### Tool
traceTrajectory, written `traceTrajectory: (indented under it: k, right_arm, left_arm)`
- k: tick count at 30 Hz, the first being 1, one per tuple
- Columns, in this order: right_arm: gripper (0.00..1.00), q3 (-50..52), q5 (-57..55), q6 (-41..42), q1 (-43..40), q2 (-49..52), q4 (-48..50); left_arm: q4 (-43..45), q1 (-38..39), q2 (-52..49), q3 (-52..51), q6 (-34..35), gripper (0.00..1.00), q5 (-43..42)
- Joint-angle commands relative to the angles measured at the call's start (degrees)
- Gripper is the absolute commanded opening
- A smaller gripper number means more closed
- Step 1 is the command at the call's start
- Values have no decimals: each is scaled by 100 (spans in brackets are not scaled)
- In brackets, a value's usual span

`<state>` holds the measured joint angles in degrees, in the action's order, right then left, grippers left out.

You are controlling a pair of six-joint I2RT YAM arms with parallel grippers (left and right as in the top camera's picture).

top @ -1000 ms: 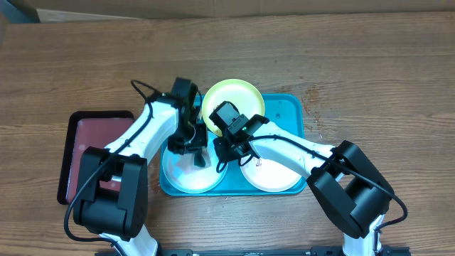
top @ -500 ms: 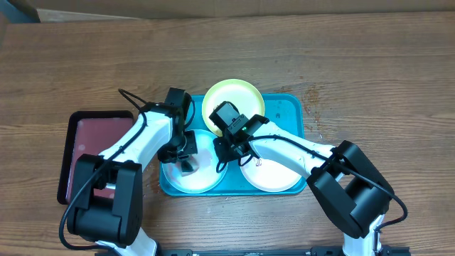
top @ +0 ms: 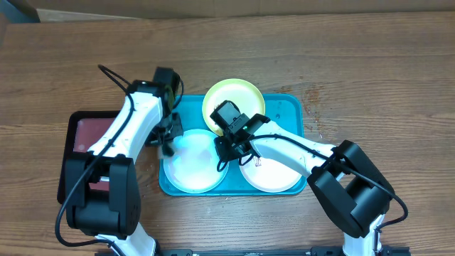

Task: Clean dirty plates on tray and stack at the side
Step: 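Keep scrubbing the light blue plate with the sponge in the left gripper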

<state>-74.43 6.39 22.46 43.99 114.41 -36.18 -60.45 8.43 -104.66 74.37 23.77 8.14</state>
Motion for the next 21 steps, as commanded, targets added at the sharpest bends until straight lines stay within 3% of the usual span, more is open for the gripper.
traceTrajectory:
  k: [1,5,13,16,21]
  right_arm:
    - [7,22,-181,-22,-72,66,-28]
    - [7,17,-120,-22,-72,66,-28]
    - [7,11,-116,-20,-72,66,-26]
    - [7,11,-116,-20,-72,66,-28]
    - [7,11,-116,-17,-72,66,-46]
  left_arm:
    - [343,-13,-31,-33,-595,4,-1725]
    - [866,-9,-33,-391,-1010,4,-3204]
    - [1504,-11,-33,-1401,-1008,4,-3292]
    - [1613,-17,-33,-1617,-953,4,-2802]
    - [1204,-26,-31,-1569,-249,4,-1003]
